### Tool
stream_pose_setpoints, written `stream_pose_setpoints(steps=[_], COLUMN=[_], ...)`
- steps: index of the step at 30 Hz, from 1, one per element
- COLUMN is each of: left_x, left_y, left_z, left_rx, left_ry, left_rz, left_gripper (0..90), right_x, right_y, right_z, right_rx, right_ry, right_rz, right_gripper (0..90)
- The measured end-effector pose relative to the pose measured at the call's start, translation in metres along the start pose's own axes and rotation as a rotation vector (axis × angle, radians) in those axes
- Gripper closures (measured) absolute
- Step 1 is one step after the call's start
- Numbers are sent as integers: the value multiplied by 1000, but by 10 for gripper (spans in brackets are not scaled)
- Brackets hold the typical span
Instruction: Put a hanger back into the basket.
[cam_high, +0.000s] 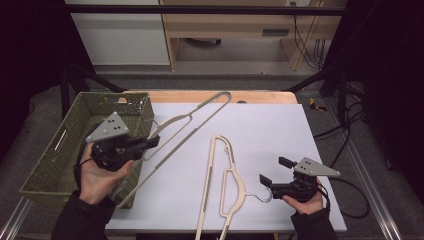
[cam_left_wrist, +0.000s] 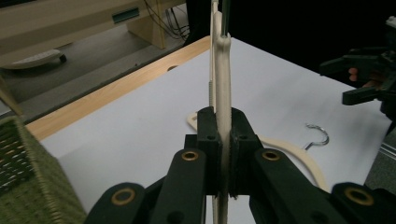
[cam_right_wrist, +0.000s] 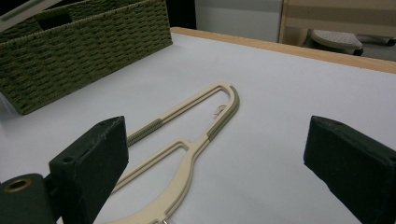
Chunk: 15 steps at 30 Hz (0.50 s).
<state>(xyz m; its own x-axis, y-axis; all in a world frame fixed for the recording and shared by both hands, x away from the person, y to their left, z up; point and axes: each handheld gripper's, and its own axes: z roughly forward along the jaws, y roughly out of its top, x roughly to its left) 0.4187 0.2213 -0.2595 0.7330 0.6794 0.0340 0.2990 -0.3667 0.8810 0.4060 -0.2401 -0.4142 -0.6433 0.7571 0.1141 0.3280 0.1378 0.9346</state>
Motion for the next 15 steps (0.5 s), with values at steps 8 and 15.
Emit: stream_pose_setpoints(steps=[8, 15], left_x=[39, 69], left_y=[9, 8], left_z=[-24, -40], left_rx=[-4, -6], left_ry=[40, 74], left_rz=[-13, -20], left_gripper=[855, 855], right_x=[0, -1], right_y=[0, 0], right_z=[0, 0], right_rx=[0, -6], right_ry=[-6, -10], right_rz=[1, -3], right_gripper=[65, 59])
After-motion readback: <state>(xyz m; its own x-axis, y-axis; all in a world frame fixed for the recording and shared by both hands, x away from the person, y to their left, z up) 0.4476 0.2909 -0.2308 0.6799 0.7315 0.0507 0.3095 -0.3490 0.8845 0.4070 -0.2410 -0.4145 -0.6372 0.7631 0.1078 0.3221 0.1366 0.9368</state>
